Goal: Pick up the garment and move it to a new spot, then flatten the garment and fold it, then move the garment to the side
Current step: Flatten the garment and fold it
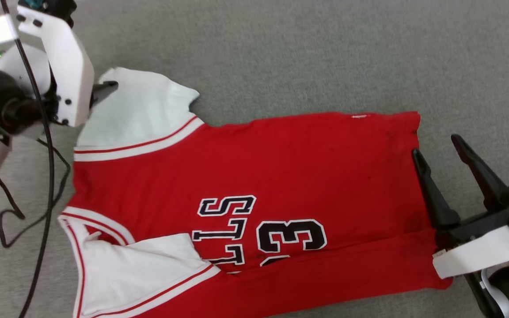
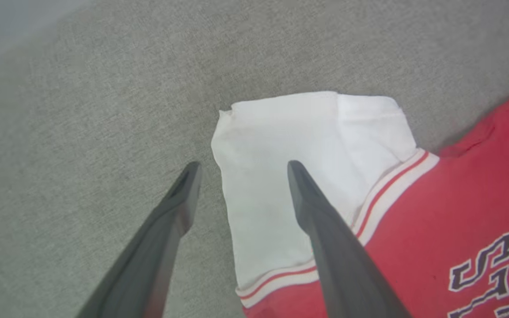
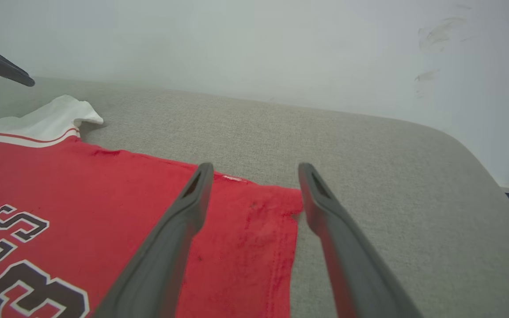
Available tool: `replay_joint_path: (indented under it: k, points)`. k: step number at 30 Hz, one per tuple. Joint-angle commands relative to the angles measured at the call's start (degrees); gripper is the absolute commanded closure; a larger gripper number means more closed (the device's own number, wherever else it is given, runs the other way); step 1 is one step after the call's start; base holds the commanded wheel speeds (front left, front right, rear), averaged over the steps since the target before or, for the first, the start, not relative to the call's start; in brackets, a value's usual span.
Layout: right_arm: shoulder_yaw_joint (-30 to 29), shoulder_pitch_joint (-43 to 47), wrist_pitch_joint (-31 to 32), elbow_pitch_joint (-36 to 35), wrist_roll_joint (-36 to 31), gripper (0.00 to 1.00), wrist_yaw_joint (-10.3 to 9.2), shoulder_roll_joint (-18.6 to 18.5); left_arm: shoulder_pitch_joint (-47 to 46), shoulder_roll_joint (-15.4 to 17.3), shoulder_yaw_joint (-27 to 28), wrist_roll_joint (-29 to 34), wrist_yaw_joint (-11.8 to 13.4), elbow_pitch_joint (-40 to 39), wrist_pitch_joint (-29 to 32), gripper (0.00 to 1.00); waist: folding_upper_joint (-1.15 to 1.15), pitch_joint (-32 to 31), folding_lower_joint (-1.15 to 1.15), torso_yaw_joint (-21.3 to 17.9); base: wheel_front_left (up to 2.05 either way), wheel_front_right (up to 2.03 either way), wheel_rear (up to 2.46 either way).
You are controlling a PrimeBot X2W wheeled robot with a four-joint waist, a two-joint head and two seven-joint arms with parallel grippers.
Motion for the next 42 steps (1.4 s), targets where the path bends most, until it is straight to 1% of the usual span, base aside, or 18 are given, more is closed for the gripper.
replay_joint_path:
  k: [1, 5, 8, 13, 14, 15, 18, 22, 25, 28, 32, 36, 41, 42]
  points:
    - [0.1, -1.16, -0.5, 0.11, 0.12, 0.0, -0.07, -0.32, -1.43, -0.05, -0.16, 0.24, -0.11, 0.59, 0.84, 0.0, 0.0, 2.81, -0.01, -1.75, 0.0, 0.0, 0.0]
    - [0.75, -2.84, -1.08, 0.78, 0.5, 0.0, -0.07, -0.73, -4.29, -0.74, -1.07, 1.48, 0.1, 3.05, 3.31, 0.0, 0.0, 5.57, -0.01, -2.7, 0.0, 0.0, 0.0]
    - [1.3, -3.81, -1.56, 1.18, 0.61, 0.0, -0.07, -0.91, -5.52, -0.96, -1.77, 2.48, -0.21, 4.96, 4.3, 0.0, 0.0, 7.2, -0.01, -3.16, 0.0, 0.0, 0.0]
    - [1.59, -4.69, -2.5, 2.1, 0.83, 0.0, -0.07, -1.18, -3.71, -1.63, -4.48, 2.72, -1.16, 7.84, 7.23, 0.0, 0.0, 8.4, -0.01, -3.39, 0.0, 0.0, 0.0]
    - [1.56, -4.82, -2.54, 2.28, 0.92, 0.0, -0.07, -1.2, -3.11, -1.6, -5.01, 2.86, -1.35, 8.18, 7.59, 0.05, 0.0, 8.44, -0.01, -3.39, 0.0, 0.0, 0.0]
    - [1.43, -5.02, -2.65, 2.43, 0.96, 0.0, -0.07, -1.25, -2.43, -1.64, -5.29, 2.58, -1.63, 8.57, 7.9, 1.0, 0.0, 8.44, -0.01, -3.36, 0.0, 0.0, 0.0]
    - [0.89, -5.56, -2.7, 2.68, 1.03, 0.0, -0.07, -1.36, -1.09, -1.88, -5.75, 2.67, -2.07, 8.99, 6.74, 1.0, 0.0, 8.04, -0.01, -3.04, 0.0, 0.0, 0.0]
    - [-0.57, -6.39, -2.06, 2.37, 1.09, 0.0, -0.07, -2.54, -1.67, -2.24, -5.18, 3.18, -2.61, 8.97, 3.06, 1.0, 0.0, 6.16, -0.01, -1.9, 0.0, 0.0, 0.0]
    - [-1.13, -7.28, 0.93, 2.29, 1.03, 0.0, -0.07, -5.2, -2.56, -2.99, -4.9, 3.91, -3.05, 8.25, -0.38, 1.0, 0.0, 4.1, -0.01, -0.61, 0.0, 0.0, 0.0]
    - [-1.53, -9.37, 5.03, 1.78, 2.6, 0.0, -0.07, -8.3, -2.7, -3.9, -4.25, 3.59, -3.41, 7.14, -3.74, 1.0, 0.0, 2.06, -0.01, 0.81, 0.0, 0.0, 0.0]
    - [-0.07, -12.26, 13.08, 2.28, 5.55, 0.0, -0.07, -13.16, -2.26, -4.22, -5.03, 4.38, -3.86, 5.08, -6.84, 1.0, 0.0, -0.27, -0.01, 2.8, 0.0, 0.0, 0.0]
    - [2.61, -16.06, 24.7, 4.19, 11.87, 0.0, -0.07, -19.16, -1.36, -4.52, -5.25, 3.93, -4.03, 2.63, -9.65, 1.0, 0.0, -1.66, -0.01, 4.8, 0.0, 0.0, 0.0]
    - [7.36, -22.06, 39.3, 8.1, 19.01, 0.0, -0.07, -24.82, -0.47, -4.43, -5.95, 4.36, -4.03, -0.17, -11.97, 1.0, 0.0, -2.08, -0.01, 6.69, 0.0, 0.0, 0.0]
    - [8.3, -23.35, 41.9, 8.91, 20.08, 0.0, -0.07, -25.5, -0.36, -4.4, -6.05, 4.45, -4.05, -0.58, -12.22, 1.0, 0.0, -2.0, -0.01, 7.0, 0.0, 0.0, 0.0]
